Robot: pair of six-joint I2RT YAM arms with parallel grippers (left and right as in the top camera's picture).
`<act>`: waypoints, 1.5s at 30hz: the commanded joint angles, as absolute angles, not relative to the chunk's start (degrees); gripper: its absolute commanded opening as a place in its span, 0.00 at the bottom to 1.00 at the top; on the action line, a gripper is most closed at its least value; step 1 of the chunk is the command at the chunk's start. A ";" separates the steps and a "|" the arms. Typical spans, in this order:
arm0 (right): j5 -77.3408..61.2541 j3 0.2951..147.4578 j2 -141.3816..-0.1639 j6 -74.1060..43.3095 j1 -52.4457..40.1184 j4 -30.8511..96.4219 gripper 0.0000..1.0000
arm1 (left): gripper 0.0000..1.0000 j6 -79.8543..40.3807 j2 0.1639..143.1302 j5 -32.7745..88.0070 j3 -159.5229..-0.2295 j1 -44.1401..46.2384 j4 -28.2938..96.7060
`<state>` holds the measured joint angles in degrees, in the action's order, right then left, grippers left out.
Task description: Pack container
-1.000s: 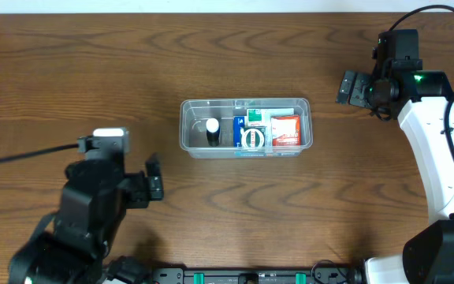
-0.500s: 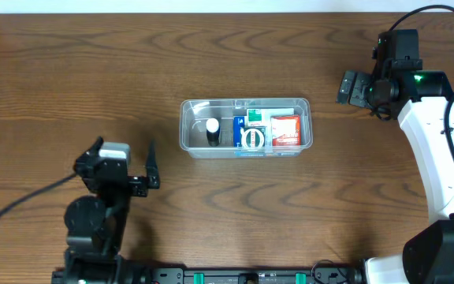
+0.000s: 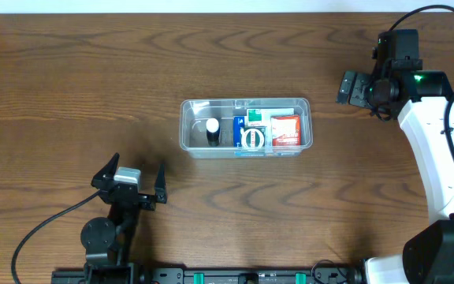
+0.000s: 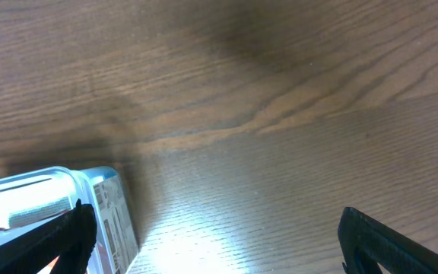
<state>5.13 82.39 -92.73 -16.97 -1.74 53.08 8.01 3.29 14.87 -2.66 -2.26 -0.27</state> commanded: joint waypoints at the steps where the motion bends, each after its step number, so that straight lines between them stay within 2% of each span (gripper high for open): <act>1: 5.61 82.85 -92.92 -17.32 -1.67 53.17 0.99 | 0.98 9.21 1.15 15.84 -0.40 -2.61 -0.54; 4: 5.61 82.85 -92.92 -17.32 -1.67 53.17 0.99 | 0.98 9.23 0.08 15.66 -0.23 -2.61 2.70; 45: 7.70 82.56 -90.26 -16.64 -1.80 53.80 0.99 | 0.98 9.19 0.25 15.44 -0.23 -2.61 2.68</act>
<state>6.31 82.39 -92.68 -16.95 -1.74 53.34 8.86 0.62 14.85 -1.21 -2.26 0.60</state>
